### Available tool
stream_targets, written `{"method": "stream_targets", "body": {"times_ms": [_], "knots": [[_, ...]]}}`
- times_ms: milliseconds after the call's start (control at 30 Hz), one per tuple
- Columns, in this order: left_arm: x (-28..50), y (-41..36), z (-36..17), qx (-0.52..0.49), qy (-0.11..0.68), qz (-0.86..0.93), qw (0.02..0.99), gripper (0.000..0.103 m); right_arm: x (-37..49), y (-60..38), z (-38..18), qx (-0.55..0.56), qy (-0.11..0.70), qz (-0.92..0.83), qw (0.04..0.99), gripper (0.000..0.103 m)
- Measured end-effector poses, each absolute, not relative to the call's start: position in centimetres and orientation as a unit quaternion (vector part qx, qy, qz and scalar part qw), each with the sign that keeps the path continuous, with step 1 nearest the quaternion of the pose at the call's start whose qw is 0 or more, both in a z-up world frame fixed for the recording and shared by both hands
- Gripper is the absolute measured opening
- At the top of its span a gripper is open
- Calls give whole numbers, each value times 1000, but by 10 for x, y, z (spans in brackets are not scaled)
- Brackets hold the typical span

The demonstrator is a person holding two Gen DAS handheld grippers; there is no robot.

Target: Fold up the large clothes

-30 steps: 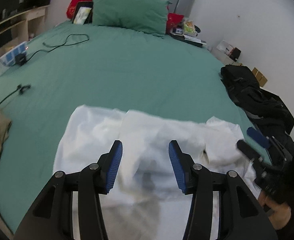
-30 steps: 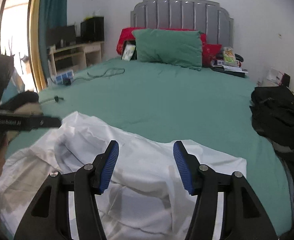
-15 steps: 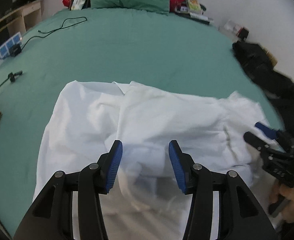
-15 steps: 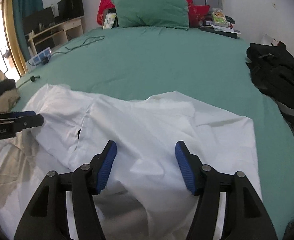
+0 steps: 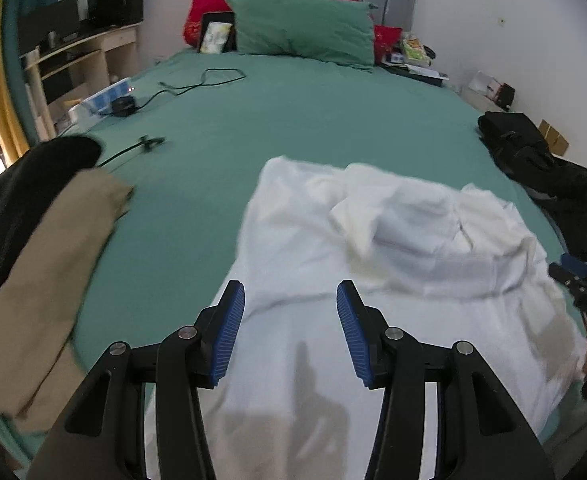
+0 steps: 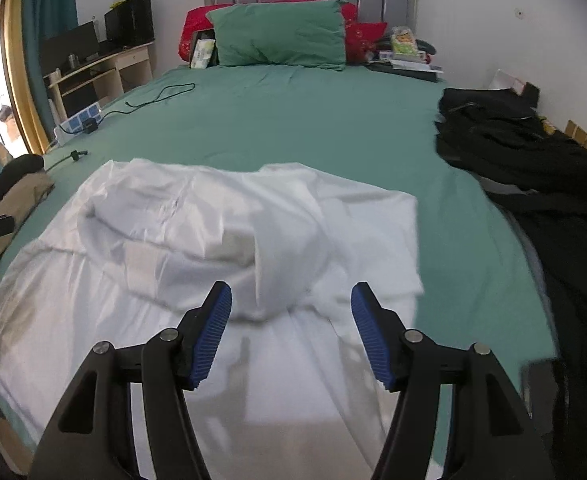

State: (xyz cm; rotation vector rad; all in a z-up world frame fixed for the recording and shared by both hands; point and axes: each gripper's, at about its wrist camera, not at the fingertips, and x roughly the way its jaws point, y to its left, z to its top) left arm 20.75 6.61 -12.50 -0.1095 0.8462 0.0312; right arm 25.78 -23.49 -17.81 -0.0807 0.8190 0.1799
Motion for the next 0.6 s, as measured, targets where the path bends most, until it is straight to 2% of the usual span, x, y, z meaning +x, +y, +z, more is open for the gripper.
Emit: {"method": "stream_targets", "body": {"times_ms": [267,600], "knots": [[149,97,-136,-72,418,49,904,51,212,-254,-181,-54,404,55,912,63],[113,132,-154,-95,433,96,891,51,170,-311,-187,-46,406,-7,913,63]]}}
